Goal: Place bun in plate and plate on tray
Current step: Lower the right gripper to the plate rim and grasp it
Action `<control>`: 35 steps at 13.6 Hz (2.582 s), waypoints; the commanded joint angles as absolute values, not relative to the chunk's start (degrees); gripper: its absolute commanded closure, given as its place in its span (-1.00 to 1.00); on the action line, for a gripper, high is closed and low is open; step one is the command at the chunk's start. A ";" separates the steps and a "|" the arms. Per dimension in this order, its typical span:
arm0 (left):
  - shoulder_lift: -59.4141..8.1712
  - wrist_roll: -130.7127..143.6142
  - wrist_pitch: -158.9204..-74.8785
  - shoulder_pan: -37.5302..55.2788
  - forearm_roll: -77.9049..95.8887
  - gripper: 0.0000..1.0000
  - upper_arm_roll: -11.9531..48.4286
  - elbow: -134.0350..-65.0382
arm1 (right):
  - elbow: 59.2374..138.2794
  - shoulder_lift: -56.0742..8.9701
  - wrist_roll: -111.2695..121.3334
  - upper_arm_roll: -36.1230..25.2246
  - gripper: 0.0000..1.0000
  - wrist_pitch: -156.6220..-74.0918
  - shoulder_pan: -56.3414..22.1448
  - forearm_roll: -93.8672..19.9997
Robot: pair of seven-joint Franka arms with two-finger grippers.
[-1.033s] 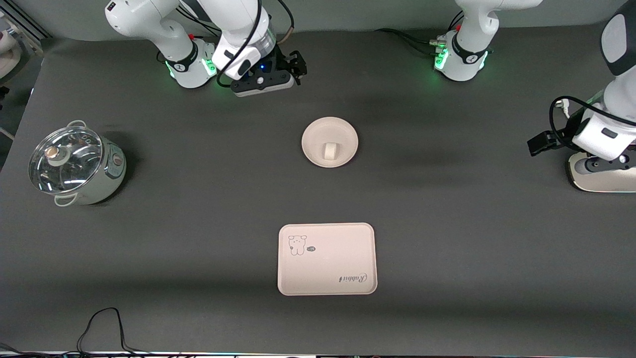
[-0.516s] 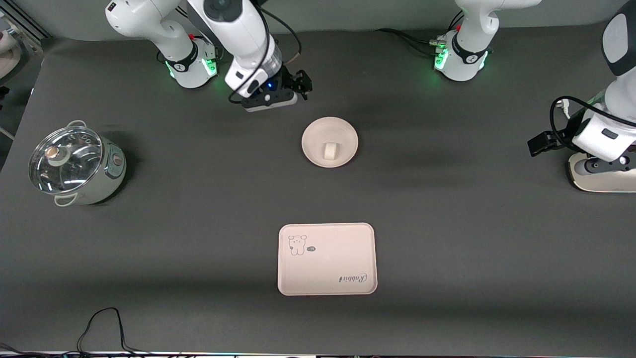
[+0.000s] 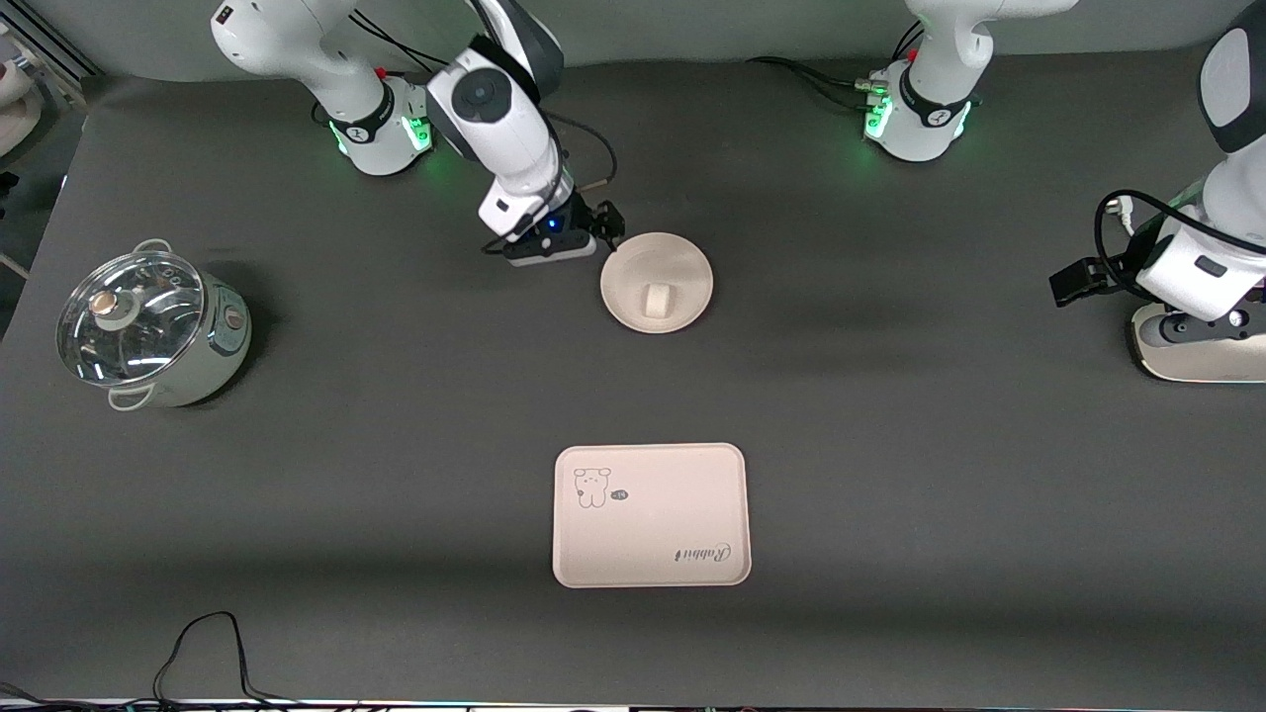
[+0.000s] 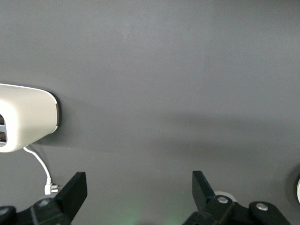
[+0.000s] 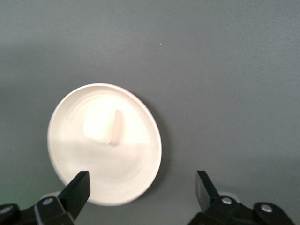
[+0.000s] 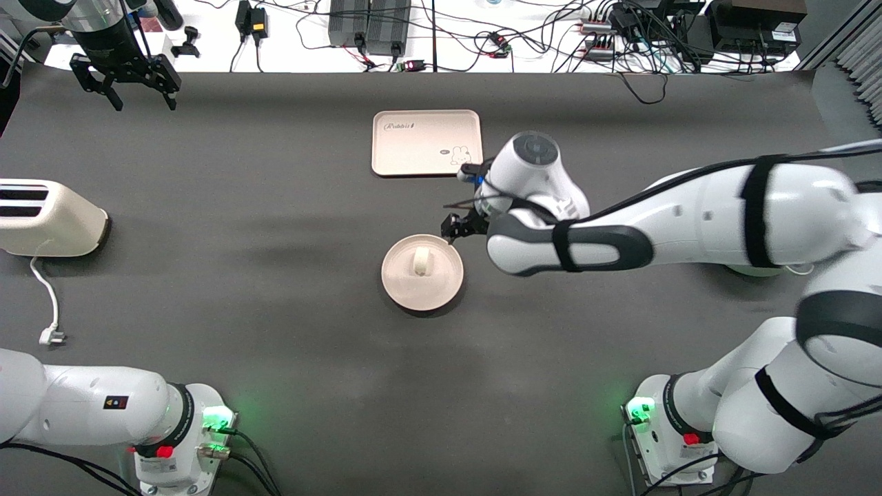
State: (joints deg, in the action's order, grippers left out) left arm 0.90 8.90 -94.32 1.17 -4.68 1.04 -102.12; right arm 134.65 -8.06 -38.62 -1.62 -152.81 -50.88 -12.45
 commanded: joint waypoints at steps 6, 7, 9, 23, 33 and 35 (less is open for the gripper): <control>0.35 7.82 -92.55 0.97 -5.36 -1.00 1.14 -100.63 | 135.35 -21.53 -41.04 -2.02 -1.00 -172.09 -54.23 -15.21; 0.44 7.82 -92.46 1.05 -5.36 -1.00 1.14 -100.63 | 135.35 -21.71 -41.04 -2.02 -1.00 -172.18 -54.23 -15.21; 0.44 7.82 -92.46 1.05 -5.36 -1.00 1.23 -100.63 | 135.26 -23.63 -41.04 -1.85 -1.00 -173.93 -54.32 -15.29; 2.28 8.00 -90.97 1.06 -5.10 -1.00 1.32 -99.93 | 134.82 -23.64 -40.87 -1.23 0.95 -173.67 -54.14 -15.21; 5.27 11.16 -90.88 0.53 -5.01 -1.00 4.48 -102.66 | 131.85 -9.59 -33.68 -1.05 1.00 -157.26 -48.25 -21.06; 5.19 10.90 -90.79 0.53 -5.01 -1.00 4.48 -102.66 | 130.09 -9.75 -29.63 -1.32 1.00 -156.01 -48.25 -26.87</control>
State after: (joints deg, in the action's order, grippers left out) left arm 3.78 10.45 -91.69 1.11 -4.72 4.03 -101.62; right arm 131.66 -9.83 -33.80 -1.26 -157.38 -48.12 -21.69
